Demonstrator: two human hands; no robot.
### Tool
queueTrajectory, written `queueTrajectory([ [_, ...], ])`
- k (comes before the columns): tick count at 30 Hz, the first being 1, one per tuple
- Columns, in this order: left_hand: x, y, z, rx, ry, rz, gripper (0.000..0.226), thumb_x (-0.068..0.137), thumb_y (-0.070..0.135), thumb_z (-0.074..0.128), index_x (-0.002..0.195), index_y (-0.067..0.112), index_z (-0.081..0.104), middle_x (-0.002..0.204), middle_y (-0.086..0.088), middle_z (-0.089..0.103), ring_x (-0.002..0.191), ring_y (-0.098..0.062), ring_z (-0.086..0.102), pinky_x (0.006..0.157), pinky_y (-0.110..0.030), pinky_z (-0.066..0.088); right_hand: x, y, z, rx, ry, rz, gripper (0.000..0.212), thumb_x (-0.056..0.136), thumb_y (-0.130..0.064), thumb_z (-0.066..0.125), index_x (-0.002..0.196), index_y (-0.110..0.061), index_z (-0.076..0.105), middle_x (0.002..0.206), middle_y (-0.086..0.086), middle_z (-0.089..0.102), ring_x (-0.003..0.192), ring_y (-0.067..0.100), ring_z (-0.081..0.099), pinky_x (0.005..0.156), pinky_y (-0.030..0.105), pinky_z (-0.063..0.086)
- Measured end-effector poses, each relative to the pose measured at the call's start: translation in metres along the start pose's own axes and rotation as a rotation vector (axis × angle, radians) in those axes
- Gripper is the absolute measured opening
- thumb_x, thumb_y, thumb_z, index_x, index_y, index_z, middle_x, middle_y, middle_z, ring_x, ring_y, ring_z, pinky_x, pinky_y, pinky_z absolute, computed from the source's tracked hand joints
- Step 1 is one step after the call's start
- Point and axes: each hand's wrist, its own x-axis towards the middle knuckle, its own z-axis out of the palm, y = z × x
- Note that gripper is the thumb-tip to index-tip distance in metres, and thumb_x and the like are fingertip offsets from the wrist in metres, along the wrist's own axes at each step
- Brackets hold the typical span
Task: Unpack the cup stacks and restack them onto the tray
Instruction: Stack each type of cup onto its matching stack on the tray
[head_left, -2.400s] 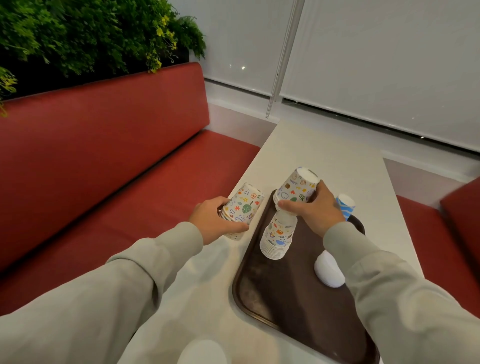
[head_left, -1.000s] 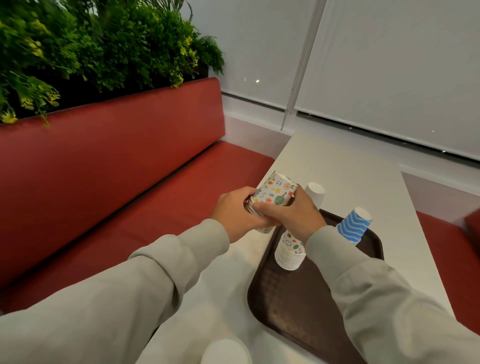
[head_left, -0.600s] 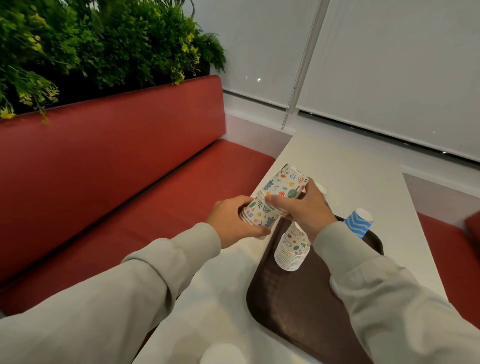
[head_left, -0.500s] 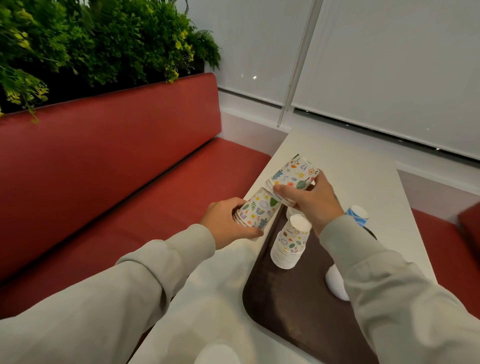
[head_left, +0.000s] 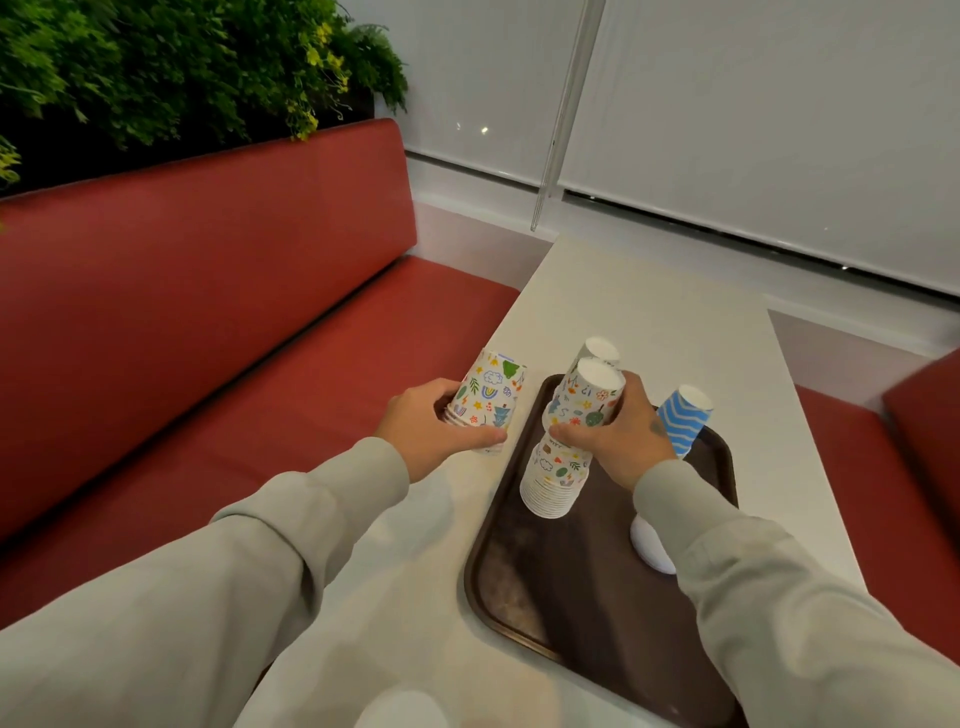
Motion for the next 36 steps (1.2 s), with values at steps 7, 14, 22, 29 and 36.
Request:
queueTrajectory([
  [7,-0.001,-0.001,0.000,-0.024,-0.008,-0.003,0.060,0.065,0.045,0.089,0.116,0.029,0.062,0.105,0.017,0.070,0.093,-0.001,0.068,0.075,-0.021,0.059,-0.003,0.026,0.015,-0.030,-0.053,0.081,0.090,0.070,-0.021,0.091,0.142,-0.026,0.037,0.132,-0.002,0.057,0.126,0.026,0.055,0.101,0.041,0.048],
  [14,-0.001,0.000,-0.004,-0.017,-0.006,0.007,0.062,0.065,0.048,0.089,0.118,0.028,0.064,0.107,0.016,0.071,0.095,-0.002,0.068,0.078,-0.026,0.060,-0.001,0.033,0.010,-0.088,-0.139,0.115,0.098,0.069,-0.021,0.092,0.146,-0.026,0.032,0.131,-0.004,0.054,0.124,0.022,0.054,0.099,0.038,0.048],
  [22,-0.003,0.015,-0.004,-0.024,0.003,0.041,0.059,0.066,0.048,0.088,0.116,0.030,0.062,0.105,0.018,0.069,0.094,-0.001,0.067,0.077,-0.024,0.059,0.000,0.009,-0.027,-0.091,-0.082,0.074,0.071,0.086,0.005,0.060,0.146,-0.025,0.037,0.137,0.003,0.057,0.127,0.024,0.055,0.102,0.039,0.048],
  [29,-0.007,0.034,-0.003,-0.034,0.021,0.117,0.060,0.068,0.046,0.088,0.119,0.030,0.062,0.108,0.015,0.070,0.095,-0.002,0.067,0.079,-0.026,0.061,-0.005,-0.043,-0.030,0.074,0.054,-0.097,0.032,0.084,-0.035,0.067,0.116,-0.035,0.062,0.101,-0.010,0.073,0.099,0.018,0.070,0.093,0.044,0.056],
  [36,-0.013,0.047,-0.008,-0.024,0.065,0.245,0.058,0.065,0.037,0.092,0.117,0.030,0.066,0.102,0.014,0.073,0.090,0.001,0.069,0.076,-0.018,0.058,-0.013,-0.066,0.005,0.037,-0.237,-0.066,0.083,0.060,-0.062,0.085,0.129,-0.029,0.053,0.107,-0.007,0.073,0.095,0.015,0.072,0.091,0.042,0.059],
])
